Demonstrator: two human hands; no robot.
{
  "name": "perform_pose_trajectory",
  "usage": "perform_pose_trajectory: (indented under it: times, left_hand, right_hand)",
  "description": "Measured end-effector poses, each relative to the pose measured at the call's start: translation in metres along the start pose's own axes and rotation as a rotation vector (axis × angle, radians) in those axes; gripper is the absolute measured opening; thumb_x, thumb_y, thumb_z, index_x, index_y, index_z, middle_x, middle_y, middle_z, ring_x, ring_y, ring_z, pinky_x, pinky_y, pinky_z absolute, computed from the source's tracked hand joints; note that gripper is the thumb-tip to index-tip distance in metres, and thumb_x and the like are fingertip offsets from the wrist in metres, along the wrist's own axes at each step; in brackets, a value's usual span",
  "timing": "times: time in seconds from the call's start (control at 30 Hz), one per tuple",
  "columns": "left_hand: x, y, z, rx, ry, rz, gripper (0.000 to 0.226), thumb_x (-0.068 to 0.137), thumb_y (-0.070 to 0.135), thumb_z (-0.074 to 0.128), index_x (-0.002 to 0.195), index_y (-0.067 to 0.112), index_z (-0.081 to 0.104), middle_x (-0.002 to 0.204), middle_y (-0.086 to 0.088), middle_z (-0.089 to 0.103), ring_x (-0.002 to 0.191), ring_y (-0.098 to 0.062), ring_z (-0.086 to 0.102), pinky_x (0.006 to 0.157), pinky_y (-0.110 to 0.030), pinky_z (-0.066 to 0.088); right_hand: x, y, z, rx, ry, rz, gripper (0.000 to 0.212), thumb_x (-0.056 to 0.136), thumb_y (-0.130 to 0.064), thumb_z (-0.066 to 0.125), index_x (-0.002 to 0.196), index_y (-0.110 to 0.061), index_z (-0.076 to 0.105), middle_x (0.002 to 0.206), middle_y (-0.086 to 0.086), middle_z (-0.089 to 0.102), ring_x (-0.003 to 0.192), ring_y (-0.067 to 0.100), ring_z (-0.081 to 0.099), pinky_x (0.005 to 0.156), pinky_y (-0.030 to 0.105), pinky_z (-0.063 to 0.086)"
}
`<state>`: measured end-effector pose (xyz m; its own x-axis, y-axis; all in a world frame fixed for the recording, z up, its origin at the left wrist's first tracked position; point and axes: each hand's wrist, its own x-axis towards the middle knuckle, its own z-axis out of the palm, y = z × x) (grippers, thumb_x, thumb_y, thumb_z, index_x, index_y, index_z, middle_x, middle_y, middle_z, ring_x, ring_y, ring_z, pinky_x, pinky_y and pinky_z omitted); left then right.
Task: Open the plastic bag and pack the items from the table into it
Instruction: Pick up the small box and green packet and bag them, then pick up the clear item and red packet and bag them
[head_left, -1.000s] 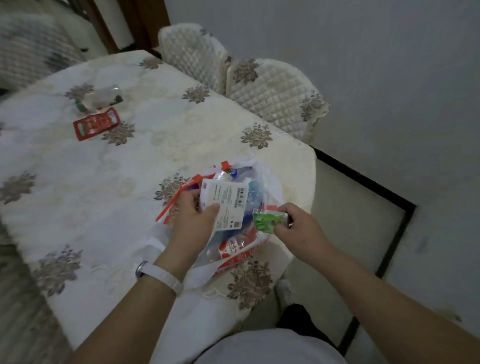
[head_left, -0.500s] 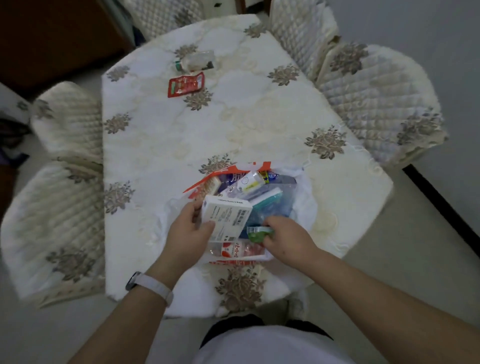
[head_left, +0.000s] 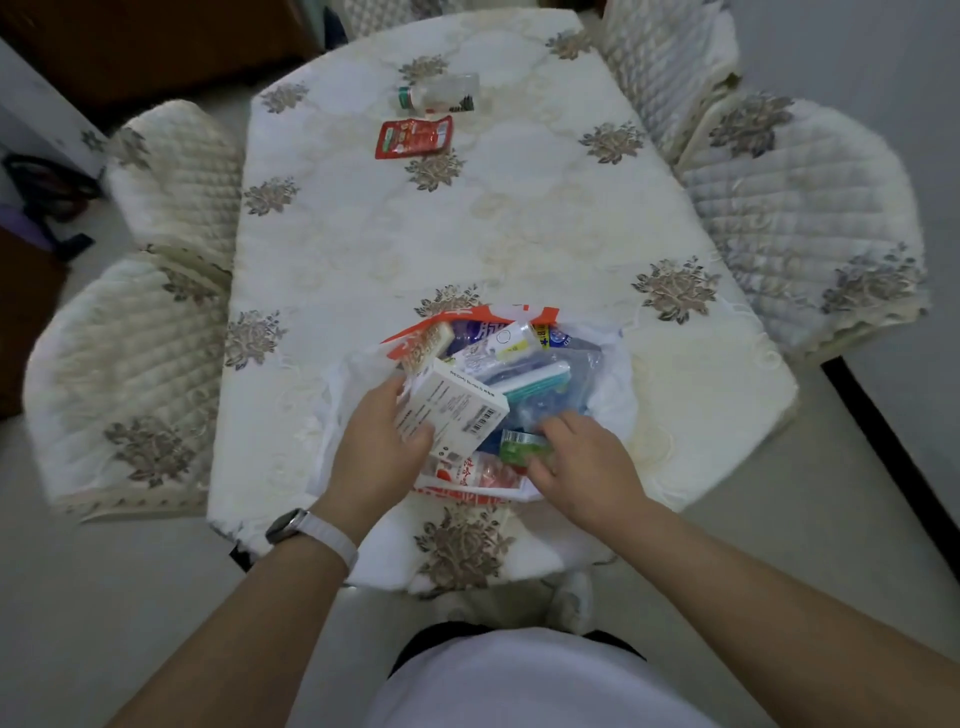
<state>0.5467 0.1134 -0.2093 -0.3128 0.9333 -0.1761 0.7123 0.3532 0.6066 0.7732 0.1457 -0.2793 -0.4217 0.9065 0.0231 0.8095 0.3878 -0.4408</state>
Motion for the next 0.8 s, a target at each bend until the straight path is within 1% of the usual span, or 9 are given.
perform_pose_trajectory:
  times: [0.07, 0.13, 0.2, 0.27, 0.37, 0.5, 0.6, 0.7, 0.8]
  left_hand:
    - [-0.004, 0.001, -0.002, 0.015, 0.024, 0.012, 0.064, 0.092, 0.023, 0.065, 0.149, 0.020, 0.037, 0.144, 0.000, 0.046, 0.130, -0.018, 0.047, 0.097, -0.031, 0.044]
    - [-0.008, 0.001, -0.006, 0.023, 0.029, 0.070, 0.062, 0.092, 0.025, 0.065, 0.147, 0.022, 0.038, 0.142, 0.002, 0.046, 0.130, -0.017, 0.046, 0.096, -0.029, 0.042]
    - [-0.011, -0.001, -0.013, 0.039, 0.023, 0.144, 0.060, 0.092, 0.026, 0.064, 0.147, 0.022, 0.039, 0.142, 0.002, 0.046, 0.131, -0.017, 0.044, 0.100, -0.029, 0.042]
    - [-0.014, -0.005, -0.022, 0.059, 0.020, 0.215, 0.059, 0.093, 0.026, 0.063, 0.146, 0.020, 0.040, 0.143, 0.001, 0.046, 0.132, -0.018, 0.042, 0.106, -0.033, 0.041]
    - [-0.024, -0.011, -0.040, 0.109, 0.046, 0.341, 0.053, 0.093, 0.026, 0.062, 0.143, 0.016, 0.045, 0.143, 0.000, 0.048, 0.132, -0.018, 0.042, 0.108, -0.031, 0.035]
    - [-0.038, -0.040, -0.080, 0.243, 0.110, 0.561, 0.049, 0.085, 0.024, 0.069, 0.130, 0.007, 0.059, 0.131, -0.010, 0.060, 0.121, -0.027, 0.056, 0.102, -0.041, 0.047]
    - [-0.051, -0.092, -0.122, 0.244, 0.161, 0.549, 0.048, 0.085, 0.030, 0.064, 0.127, 0.007, 0.062, 0.127, -0.013, 0.063, 0.117, -0.030, 0.059, 0.098, -0.043, 0.049]
    - [-0.074, -0.158, -0.164, 0.177, 0.218, 0.486, 0.053, 0.088, 0.040, 0.051, 0.131, 0.010, 0.060, 0.130, -0.009, 0.061, 0.121, -0.026, 0.054, 0.102, -0.040, 0.046]
    - [-0.097, -0.217, -0.202, 0.142, 0.281, 0.416, 0.053, 0.088, 0.041, 0.049, 0.131, 0.011, 0.059, 0.131, -0.007, 0.060, 0.121, -0.024, 0.052, 0.104, -0.039, 0.043]
  right_hand:
    - [-0.003, -0.003, -0.004, -0.009, 0.037, -0.003, 0.023, 0.080, -0.032, 0.065, 0.093, -0.013, 0.062, 0.086, 0.003, 0.060, 0.074, 0.025, 0.056, 0.061, 0.038, 0.049]
    - [-0.005, -0.010, -0.010, -0.011, 0.089, -0.026, 0.021, 0.080, -0.030, 0.065, 0.092, -0.012, 0.063, 0.085, 0.003, 0.061, 0.074, 0.025, 0.057, 0.061, 0.037, 0.049]
    - [-0.006, -0.022, -0.017, -0.041, 0.133, -0.067, 0.020, 0.081, -0.029, 0.064, 0.093, -0.013, 0.065, 0.085, 0.002, 0.063, 0.074, 0.022, 0.058, 0.061, 0.035, 0.049]
    - [-0.005, -0.037, -0.023, -0.079, 0.151, -0.075, 0.024, 0.084, -0.033, 0.057, 0.097, -0.015, 0.066, 0.090, 0.000, 0.065, 0.080, 0.020, 0.059, 0.066, 0.033, 0.047]
    - [-0.002, -0.070, -0.028, -0.121, 0.177, -0.074, 0.031, 0.087, -0.036, 0.054, 0.105, -0.015, 0.067, 0.102, 0.000, 0.067, 0.090, 0.019, 0.061, 0.076, 0.034, 0.049]
    - [0.003, -0.140, -0.022, -0.119, 0.271, -0.143, 0.036, 0.087, -0.036, 0.054, 0.108, -0.011, 0.069, 0.108, 0.006, 0.068, 0.097, 0.025, 0.063, 0.081, 0.041, 0.052]
    - [0.003, -0.204, -0.008, -0.158, 0.253, -0.200, 0.039, 0.089, -0.040, 0.052, 0.113, -0.014, 0.068, 0.116, 0.006, 0.067, 0.104, 0.026, 0.062, 0.087, 0.041, 0.051]
    - [0.004, -0.269, 0.017, -0.201, 0.213, -0.296, 0.043, 0.090, -0.043, 0.050, 0.117, -0.015, 0.066, 0.120, 0.006, 0.066, 0.108, 0.028, 0.061, 0.091, 0.042, 0.049]
    - [0.010, -0.330, 0.049, -0.234, 0.156, -0.384, 0.045, 0.090, -0.046, 0.048, 0.119, -0.016, 0.065, 0.122, 0.006, 0.065, 0.109, 0.029, 0.060, 0.091, 0.042, 0.048]
